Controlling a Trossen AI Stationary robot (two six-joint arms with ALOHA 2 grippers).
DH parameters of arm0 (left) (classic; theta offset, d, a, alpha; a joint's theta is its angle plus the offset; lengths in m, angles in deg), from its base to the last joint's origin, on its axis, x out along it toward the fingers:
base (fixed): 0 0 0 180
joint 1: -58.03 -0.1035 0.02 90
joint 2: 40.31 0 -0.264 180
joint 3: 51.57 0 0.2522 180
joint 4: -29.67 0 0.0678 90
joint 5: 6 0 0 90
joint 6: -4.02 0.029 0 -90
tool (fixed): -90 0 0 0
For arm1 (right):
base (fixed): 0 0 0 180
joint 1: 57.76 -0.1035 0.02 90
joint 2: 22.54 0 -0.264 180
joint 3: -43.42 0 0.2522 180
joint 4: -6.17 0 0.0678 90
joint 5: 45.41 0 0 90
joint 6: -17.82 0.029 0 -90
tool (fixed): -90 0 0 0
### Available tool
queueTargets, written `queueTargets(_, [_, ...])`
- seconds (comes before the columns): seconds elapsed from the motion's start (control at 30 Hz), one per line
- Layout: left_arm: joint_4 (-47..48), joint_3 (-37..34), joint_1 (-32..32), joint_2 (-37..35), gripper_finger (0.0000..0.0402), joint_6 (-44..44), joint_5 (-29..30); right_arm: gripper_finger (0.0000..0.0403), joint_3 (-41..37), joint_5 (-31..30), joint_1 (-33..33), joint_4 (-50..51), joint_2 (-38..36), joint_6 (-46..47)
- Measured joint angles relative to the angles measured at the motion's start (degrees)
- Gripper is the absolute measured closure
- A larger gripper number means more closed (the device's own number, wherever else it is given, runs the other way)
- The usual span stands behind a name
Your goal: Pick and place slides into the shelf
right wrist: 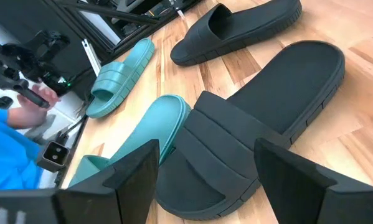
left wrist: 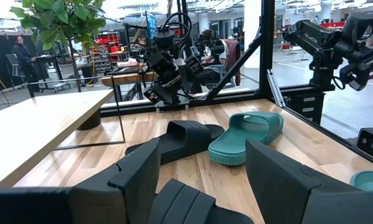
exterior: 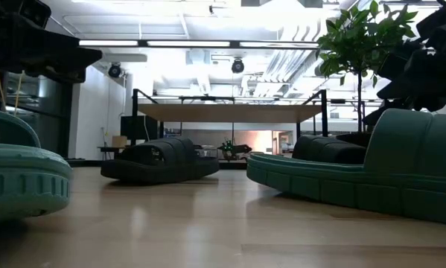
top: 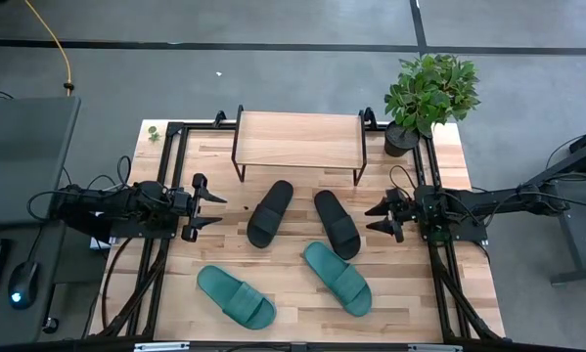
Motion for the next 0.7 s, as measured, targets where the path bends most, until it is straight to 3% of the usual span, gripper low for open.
queueTargets(0.13, [0.0,0.0,0.0,0.0,0.0185,0.0,0.0,0.0150,0.0,-3.9,0.0,0.1,0.0,-13.9])
queueTargets(0.27, [0.0,0.0,0.0,0.0,0.0186,0.0,0.0,0.0150,0.0,-4.7,0.0,0.1,0.0,-22.2])
queueTargets(0.7, [0.0,0.0,0.0,0.0,0.0186,-0.8,0.0,0.0150,0.0,-4.7,0.0,-1.6,0.0,-24.2])
